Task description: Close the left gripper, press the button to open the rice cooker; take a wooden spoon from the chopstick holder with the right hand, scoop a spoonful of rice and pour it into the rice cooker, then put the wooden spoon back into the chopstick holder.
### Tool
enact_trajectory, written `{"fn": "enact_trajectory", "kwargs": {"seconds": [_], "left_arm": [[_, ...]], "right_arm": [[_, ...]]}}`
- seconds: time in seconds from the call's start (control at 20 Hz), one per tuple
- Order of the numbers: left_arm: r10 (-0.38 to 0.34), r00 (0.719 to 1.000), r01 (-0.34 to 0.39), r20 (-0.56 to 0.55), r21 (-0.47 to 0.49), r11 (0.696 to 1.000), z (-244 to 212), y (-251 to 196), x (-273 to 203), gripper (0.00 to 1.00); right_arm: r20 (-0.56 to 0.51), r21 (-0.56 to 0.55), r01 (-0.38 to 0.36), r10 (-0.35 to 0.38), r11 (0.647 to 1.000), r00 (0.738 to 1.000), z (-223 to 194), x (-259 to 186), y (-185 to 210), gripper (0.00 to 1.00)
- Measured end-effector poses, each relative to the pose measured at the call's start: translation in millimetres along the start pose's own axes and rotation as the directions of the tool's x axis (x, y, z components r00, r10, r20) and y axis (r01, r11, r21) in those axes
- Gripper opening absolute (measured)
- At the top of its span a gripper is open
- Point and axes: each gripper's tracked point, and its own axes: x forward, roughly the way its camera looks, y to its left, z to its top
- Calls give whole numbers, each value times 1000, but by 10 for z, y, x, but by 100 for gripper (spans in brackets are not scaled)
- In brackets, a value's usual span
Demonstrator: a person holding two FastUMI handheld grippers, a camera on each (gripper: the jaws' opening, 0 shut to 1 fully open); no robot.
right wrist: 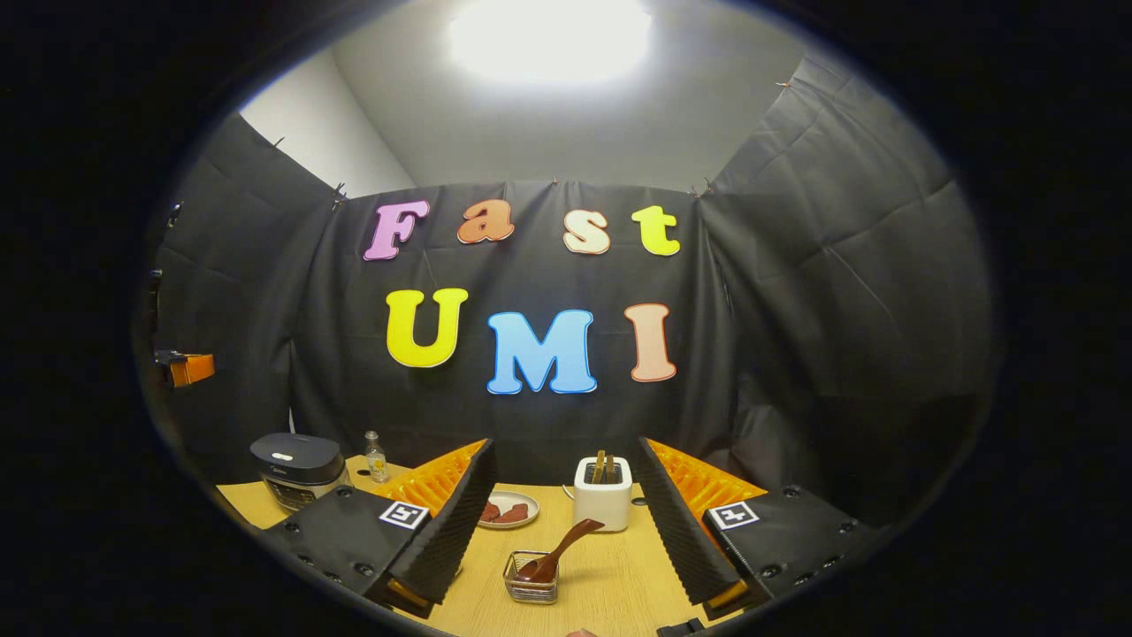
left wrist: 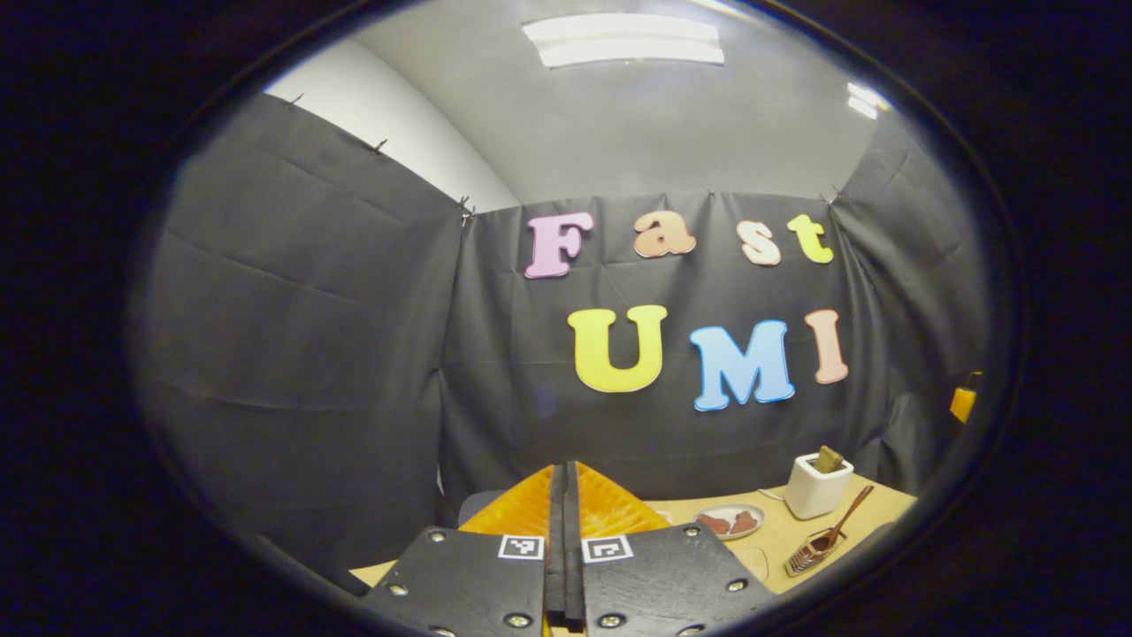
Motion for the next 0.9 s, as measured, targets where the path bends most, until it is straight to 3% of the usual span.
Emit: {"fn": "enact_trajectory", "kwargs": {"seconds": [0.4,0.9], "left_arm": [[-43,998,40,-53,-43,998,-369,274,650,1],[-98,979,89,-180,-57,994,-1211,351,1269,1]], "right_arm": [[10,2,56,-56,998,998,26,158,195,99],[-19,-31,130,-131,991,991,-94,344,283,99]]}}
